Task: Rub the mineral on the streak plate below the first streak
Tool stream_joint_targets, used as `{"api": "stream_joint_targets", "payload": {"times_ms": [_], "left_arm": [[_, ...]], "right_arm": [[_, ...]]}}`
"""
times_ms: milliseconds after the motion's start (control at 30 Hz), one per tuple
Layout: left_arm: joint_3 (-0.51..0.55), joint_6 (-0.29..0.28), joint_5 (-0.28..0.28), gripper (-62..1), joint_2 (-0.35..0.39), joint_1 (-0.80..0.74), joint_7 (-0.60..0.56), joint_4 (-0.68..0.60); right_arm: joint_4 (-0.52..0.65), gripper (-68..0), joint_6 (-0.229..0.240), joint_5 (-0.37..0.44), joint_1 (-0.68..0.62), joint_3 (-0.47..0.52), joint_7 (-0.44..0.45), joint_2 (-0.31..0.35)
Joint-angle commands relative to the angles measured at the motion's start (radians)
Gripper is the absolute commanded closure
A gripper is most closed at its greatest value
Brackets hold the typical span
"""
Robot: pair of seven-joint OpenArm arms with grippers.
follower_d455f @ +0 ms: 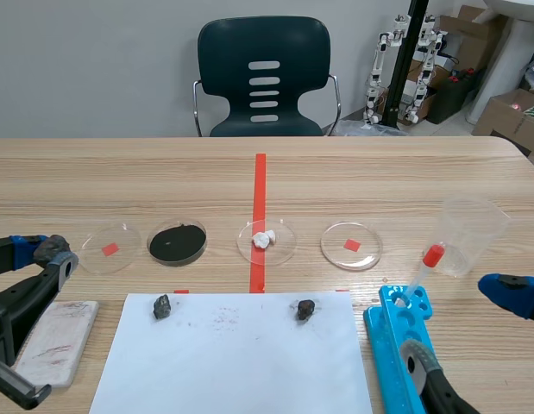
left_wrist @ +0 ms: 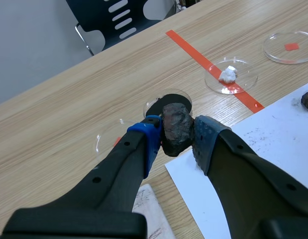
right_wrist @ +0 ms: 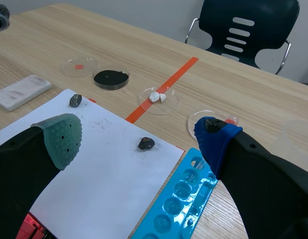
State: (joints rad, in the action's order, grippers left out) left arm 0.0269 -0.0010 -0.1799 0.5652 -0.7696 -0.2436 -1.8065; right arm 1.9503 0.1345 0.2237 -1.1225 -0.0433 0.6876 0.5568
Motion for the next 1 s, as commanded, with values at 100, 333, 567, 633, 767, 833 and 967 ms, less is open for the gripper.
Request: {"api": "stream_joint_targets", "payload": {"times_ms": [100, 333, 567, 633, 767, 833, 967], "left_arm": [[0.002, 0.005, -0.007, -5.3, -0.005, 0.005, -0.018, -0.014], [0.002, 0.005, -0.007, -5.3, -0.005, 0.005, -0.018, -0.014], [0.002, 0.006, -0.007, -5.3, -0.008, 0.005, -0.018, -0.014], [0.002, 0.006, -0.007, -5.3, -0.018, 0.006, -0.018, -0.014], [0.002, 0.006, -0.006, -5.3, -0.054, 0.006, -0.018, -0.014], [0.003, 0.01, -0.006, -5.3, -0.071, 0.008, -0.018, -0.014], [0.003, 0.013, -0.006, -5.3, -0.089, 0.009, 0.024, -0.014]], "right_arm": [[0.006, -47.5, -0.003, 0.004, 0.009, 0.01, 0.015, 0.0], [0.006, -47.5, -0.003, 0.004, 0.009, 0.01, 0.015, 0.0], [0.006, -47.5, -0.003, 0.004, 0.009, 0.01, 0.015, 0.0], [0.006, -47.5, -0.003, 0.004, 0.009, 0.01, 0.015, 0.0], [0.006, -47.5, -0.003, 0.004, 0.009, 0.01, 0.015, 0.0], [0.006, -47.5, -0.003, 0.004, 0.009, 0.01, 0.015, 0.0], [0.006, -47.5, -0.003, 0.004, 0.009, 0.01, 0.015, 0.0]]}}
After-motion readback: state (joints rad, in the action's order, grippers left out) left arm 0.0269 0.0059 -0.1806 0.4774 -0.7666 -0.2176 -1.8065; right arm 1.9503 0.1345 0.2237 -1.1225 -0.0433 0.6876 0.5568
